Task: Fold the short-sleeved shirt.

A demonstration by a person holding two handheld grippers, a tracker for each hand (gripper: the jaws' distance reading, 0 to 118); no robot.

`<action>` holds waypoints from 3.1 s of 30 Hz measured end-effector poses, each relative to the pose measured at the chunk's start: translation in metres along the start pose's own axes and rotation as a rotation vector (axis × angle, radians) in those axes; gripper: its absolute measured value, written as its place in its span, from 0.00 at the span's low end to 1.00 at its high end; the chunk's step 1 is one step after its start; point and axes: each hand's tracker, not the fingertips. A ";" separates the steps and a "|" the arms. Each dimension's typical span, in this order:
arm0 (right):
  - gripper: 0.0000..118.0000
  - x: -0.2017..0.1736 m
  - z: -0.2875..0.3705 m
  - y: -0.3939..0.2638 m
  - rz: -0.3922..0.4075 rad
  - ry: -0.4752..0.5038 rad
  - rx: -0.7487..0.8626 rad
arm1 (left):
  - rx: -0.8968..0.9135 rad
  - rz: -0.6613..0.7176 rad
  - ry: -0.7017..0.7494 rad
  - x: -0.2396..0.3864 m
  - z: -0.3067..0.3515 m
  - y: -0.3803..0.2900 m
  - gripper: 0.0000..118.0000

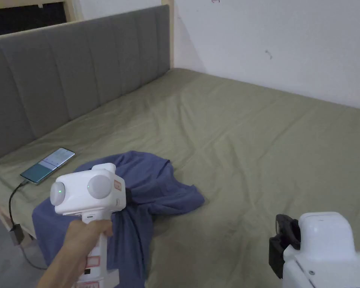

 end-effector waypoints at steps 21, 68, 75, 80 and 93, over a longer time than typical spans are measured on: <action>0.00 0.100 0.107 0.008 -0.170 -0.336 0.181 | 0.449 -0.617 -0.612 0.259 0.302 0.022 0.03; 0.00 0.169 0.106 -0.057 -0.276 -0.443 -0.036 | -0.075 -0.592 -0.361 0.220 0.053 -0.105 0.00; 0.00 0.174 0.073 -0.059 -0.306 -0.391 -0.088 | -0.158 -0.469 -0.308 0.203 0.005 -0.093 0.00; 0.00 0.179 0.050 -0.065 -0.307 -0.379 -0.140 | -0.186 -0.467 -0.290 0.236 -0.041 -0.068 0.39; 0.00 0.204 0.010 -0.084 -0.326 -0.393 -0.251 | -0.234 -0.628 -0.156 0.307 -0.132 -0.062 0.77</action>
